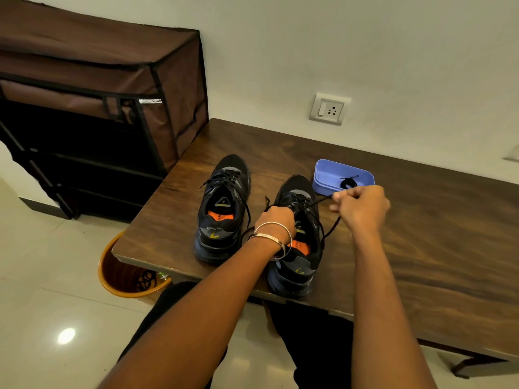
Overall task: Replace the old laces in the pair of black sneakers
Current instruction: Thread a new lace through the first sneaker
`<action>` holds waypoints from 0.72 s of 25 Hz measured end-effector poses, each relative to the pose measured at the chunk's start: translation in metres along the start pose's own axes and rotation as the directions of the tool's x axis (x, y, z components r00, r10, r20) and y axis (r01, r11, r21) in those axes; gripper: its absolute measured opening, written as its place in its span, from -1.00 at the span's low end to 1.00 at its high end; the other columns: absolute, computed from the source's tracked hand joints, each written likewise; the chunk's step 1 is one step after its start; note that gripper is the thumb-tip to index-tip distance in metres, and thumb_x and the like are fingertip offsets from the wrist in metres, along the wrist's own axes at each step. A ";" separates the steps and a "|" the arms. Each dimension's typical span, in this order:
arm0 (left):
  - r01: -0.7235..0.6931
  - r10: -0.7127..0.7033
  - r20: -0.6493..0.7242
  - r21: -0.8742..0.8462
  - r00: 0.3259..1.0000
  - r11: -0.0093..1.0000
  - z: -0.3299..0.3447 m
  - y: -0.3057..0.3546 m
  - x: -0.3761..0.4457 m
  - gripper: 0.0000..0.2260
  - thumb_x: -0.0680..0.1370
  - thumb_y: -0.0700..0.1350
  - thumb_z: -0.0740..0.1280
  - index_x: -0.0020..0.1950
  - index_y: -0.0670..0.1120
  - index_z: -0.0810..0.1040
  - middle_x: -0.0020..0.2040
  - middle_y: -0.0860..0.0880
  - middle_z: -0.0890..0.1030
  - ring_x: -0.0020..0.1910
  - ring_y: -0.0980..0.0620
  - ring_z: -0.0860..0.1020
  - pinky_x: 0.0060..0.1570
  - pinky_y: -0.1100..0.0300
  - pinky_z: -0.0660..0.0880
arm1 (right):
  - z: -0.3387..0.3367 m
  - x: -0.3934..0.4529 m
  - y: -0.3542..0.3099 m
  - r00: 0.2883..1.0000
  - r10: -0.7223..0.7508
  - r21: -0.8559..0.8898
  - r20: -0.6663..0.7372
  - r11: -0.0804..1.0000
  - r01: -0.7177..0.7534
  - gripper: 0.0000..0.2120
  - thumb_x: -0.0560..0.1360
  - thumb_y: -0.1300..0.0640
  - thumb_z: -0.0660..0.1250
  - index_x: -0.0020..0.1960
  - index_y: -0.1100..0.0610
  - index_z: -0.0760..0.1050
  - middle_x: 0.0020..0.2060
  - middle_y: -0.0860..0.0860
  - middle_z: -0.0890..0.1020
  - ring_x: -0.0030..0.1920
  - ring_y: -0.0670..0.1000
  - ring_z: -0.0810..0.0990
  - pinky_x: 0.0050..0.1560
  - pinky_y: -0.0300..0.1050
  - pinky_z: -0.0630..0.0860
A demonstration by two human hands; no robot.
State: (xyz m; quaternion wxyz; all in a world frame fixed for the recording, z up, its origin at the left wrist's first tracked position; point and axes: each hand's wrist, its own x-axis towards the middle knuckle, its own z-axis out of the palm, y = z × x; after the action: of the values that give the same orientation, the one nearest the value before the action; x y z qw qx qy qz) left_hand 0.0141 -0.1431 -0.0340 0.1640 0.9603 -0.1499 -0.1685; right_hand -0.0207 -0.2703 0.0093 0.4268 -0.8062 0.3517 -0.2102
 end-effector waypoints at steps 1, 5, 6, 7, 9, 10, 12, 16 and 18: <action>-0.004 0.004 -0.003 0.002 1.000 1.000 0.000 0.000 -0.001 -0.74 0.60 -0.15 0.24 0.25 -0.21 0.51 0.23 -0.22 0.53 0.17 -0.22 0.54 0.08 0.01 0.50 | -0.008 -0.001 0.002 0.994 0.021 0.050 -0.107 0.999 -0.016 -0.73 0.50 0.29 0.41 -0.35 0.14 0.53 -0.17 0.10 0.69 -0.13 0.12 0.69 0.05 0.03 0.61; 0.005 -0.005 0.007 -0.027 1.000 1.000 -0.003 0.001 -0.003 -0.68 0.60 -0.12 0.27 0.30 -0.24 0.45 0.25 -0.23 0.51 0.20 -0.23 0.53 0.12 0.00 0.49 | -0.006 -0.003 0.002 0.994 -0.099 -0.243 -0.048 0.966 0.085 -0.80 0.49 0.28 0.41 0.10 0.16 0.60 0.09 0.11 0.63 0.14 0.16 0.57 0.10 0.05 0.50; 0.008 -0.008 0.008 -0.030 1.000 1.000 -0.006 0.000 -0.003 -0.66 0.59 -0.10 0.28 0.31 -0.24 0.43 0.26 -0.23 0.50 0.21 -0.23 0.52 0.12 0.01 0.49 | 0.002 -0.003 0.001 0.986 -0.129 -0.315 0.106 0.936 0.156 -0.70 0.46 0.24 0.46 0.18 0.10 0.59 0.14 0.08 0.61 0.20 0.18 0.54 0.17 0.12 0.48; 0.012 -0.012 0.007 -0.029 1.000 1.000 -0.007 0.000 -0.002 -0.63 0.58 -0.08 0.30 0.32 -0.24 0.41 0.27 -0.23 0.50 0.21 -0.23 0.52 0.12 0.01 0.48 | 0.010 -0.004 -0.001 0.955 -0.130 -0.368 0.268 0.902 0.226 -0.67 0.43 0.19 0.51 0.17 0.03 0.60 0.15 0.05 0.61 0.23 0.16 0.52 0.23 0.16 0.45; 0.020 -0.020 0.015 -0.028 1.000 0.999 -0.008 -0.001 0.001 -0.56 0.57 -0.03 0.32 0.35 -0.24 0.37 0.29 -0.24 0.47 0.24 -0.23 0.50 0.14 0.02 0.46 | 0.027 -0.008 -0.002 0.866 -0.073 -0.466 0.494 0.819 0.335 -0.75 0.40 0.16 0.53 0.04 -0.01 0.60 0.12 0.05 0.62 0.20 0.15 0.53 0.24 0.18 0.44; 0.023 -0.022 0.026 -0.025 0.999 0.999 -0.008 -0.001 0.003 -0.53 0.56 -0.02 0.33 0.37 -0.25 0.35 0.30 -0.24 0.46 0.25 -0.23 0.49 0.14 0.03 0.45 | 0.035 -0.008 0.000 0.848 -0.070 -0.492 0.525 0.789 0.369 -0.78 0.41 0.18 0.52 0.01 0.04 0.58 0.11 0.09 0.62 0.15 0.17 0.55 0.20 0.15 0.49; 0.020 -0.020 0.051 -0.002 0.998 1.000 -0.009 0.001 0.006 -0.54 0.57 -0.04 0.33 0.37 -0.24 0.35 0.31 -0.24 0.45 0.25 -0.22 0.49 0.14 0.04 0.46 | 0.045 -0.003 0.002 0.860 -0.126 -0.517 0.495 0.753 0.407 -0.81 0.46 0.22 0.44 0.07 0.16 0.58 0.08 0.18 0.61 0.08 0.23 0.57 0.06 0.07 0.55; 0.027 -0.026 0.062 -0.010 0.998 1.000 -0.007 0.001 0.005 -0.56 0.57 -0.08 0.32 0.39 -0.23 0.33 0.32 -0.23 0.44 0.27 -0.22 0.48 0.15 0.03 0.45 | 0.044 0.004 0.004 0.906 -0.132 -0.492 0.401 0.804 0.334 -0.85 0.49 0.19 0.40 0.01 0.25 0.61 -0.03 0.18 0.65 0.03 0.18 0.59 -0.12 -0.05 0.49; 0.022 -0.021 0.049 -0.015 0.999 1.000 -0.005 0.002 0.004 -0.56 0.58 -0.09 0.31 0.39 -0.25 0.32 0.32 -0.25 0.44 0.27 -0.24 0.48 0.17 0.02 0.44 | 0.038 0.006 0.006 0.936 -0.014 -0.360 0.352 0.921 0.150 -0.85 0.44 0.21 0.47 -0.07 0.30 0.61 -0.12 0.17 0.67 -0.02 0.15 0.62 -0.12 -0.03 0.54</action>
State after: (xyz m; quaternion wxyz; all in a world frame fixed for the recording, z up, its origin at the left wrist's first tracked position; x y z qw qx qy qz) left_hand 0.0189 -0.1447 -0.0303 0.1660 0.9562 -0.1423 -0.1947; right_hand 0.0051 -0.2567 -0.0167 0.3070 -0.9121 0.2715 -0.0120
